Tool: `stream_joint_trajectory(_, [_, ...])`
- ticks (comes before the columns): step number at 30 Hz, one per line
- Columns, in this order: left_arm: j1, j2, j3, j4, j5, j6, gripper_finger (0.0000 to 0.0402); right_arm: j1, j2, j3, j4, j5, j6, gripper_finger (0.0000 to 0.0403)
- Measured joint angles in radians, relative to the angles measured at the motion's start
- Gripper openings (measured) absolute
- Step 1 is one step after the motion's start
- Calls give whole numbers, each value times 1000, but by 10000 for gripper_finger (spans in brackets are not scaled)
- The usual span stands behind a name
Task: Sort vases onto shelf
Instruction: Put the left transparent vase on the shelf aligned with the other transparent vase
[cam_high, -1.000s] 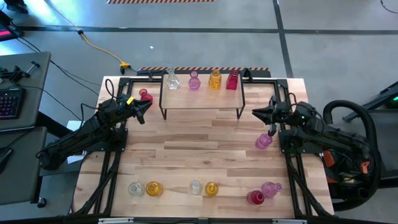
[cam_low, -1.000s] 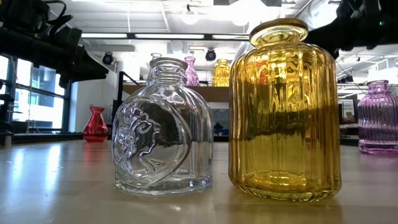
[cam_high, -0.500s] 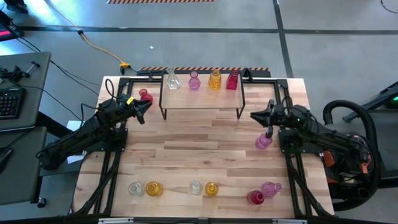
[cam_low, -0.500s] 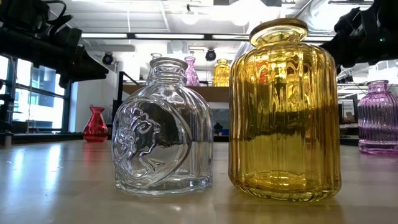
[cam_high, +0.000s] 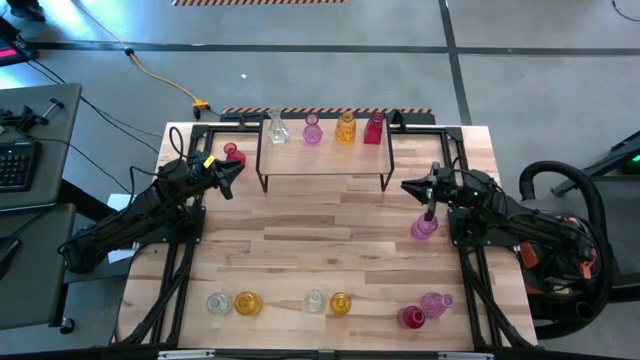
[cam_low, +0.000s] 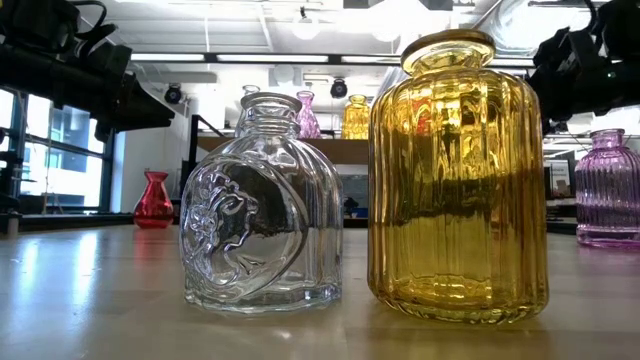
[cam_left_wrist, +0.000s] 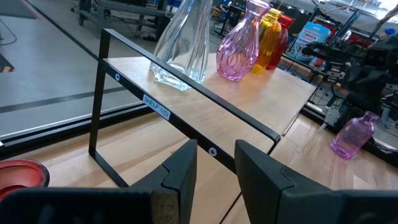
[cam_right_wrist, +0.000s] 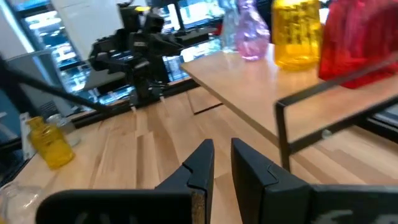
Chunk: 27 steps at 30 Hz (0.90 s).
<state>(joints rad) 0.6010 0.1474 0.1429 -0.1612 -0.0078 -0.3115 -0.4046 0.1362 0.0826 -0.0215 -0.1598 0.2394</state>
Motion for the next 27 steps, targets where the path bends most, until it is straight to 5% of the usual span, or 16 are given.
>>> stream_joint_trajectory(24, [0,0,0,0,0,158,101,0,0,0,-6,10,100,37])
stream_joint_trajectory(27, [0,0,0,4,-59,203,101,0,0,0,-6,10,101,37])
